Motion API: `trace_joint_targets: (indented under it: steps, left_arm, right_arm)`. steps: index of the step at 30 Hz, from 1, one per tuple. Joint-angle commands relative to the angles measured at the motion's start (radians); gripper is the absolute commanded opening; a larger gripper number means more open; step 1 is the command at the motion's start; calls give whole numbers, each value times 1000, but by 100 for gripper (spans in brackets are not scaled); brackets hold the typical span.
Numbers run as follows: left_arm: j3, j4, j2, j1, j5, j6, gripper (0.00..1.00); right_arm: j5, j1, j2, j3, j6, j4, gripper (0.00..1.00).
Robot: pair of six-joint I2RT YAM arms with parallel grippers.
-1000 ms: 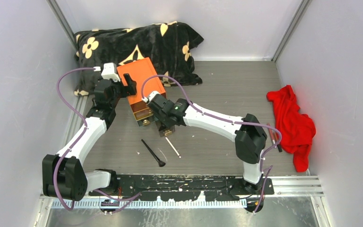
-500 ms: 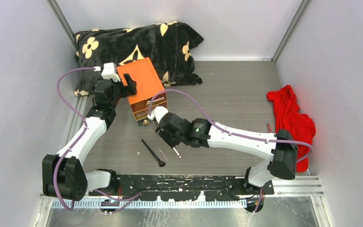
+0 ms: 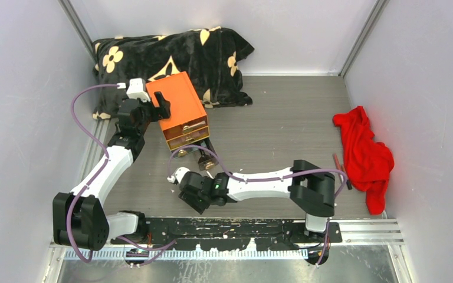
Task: Organize the makeup
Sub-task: Pick up the makeup brush from the center of the board.
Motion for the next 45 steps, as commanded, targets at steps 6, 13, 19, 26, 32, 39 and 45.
trace_joint_targets:
  steps: [6,13,19,26,32,39,45]
  left_arm:
    - [-28,-181,28,1,-19,54,86]
    - [-30,-178,28,1,-17,52,86]
    - [-36,-172,30,1,-20,56,86]
    - [-35,-165,30,1,-16,55,86]
    - [-39,-163,61,1,-15,55,86]
    - [-33,-163,63,1,-18,56,86]
    - [-35,-163,56,1,-20,54,86]
  right_arm:
    - [-13,-2,137,103,17,88,52]
    - [0,-48,172,153,-10,77,53]
    - [-14,-89,224,190,-26,60,53]
    - [-4,-89,262,191,-18,31,48]
    - [6,-89,241,148,0,1,2]
    - [32,-89,144,130,-30,-100,1]
    - [202,-89,52,269,-87,-381,1]
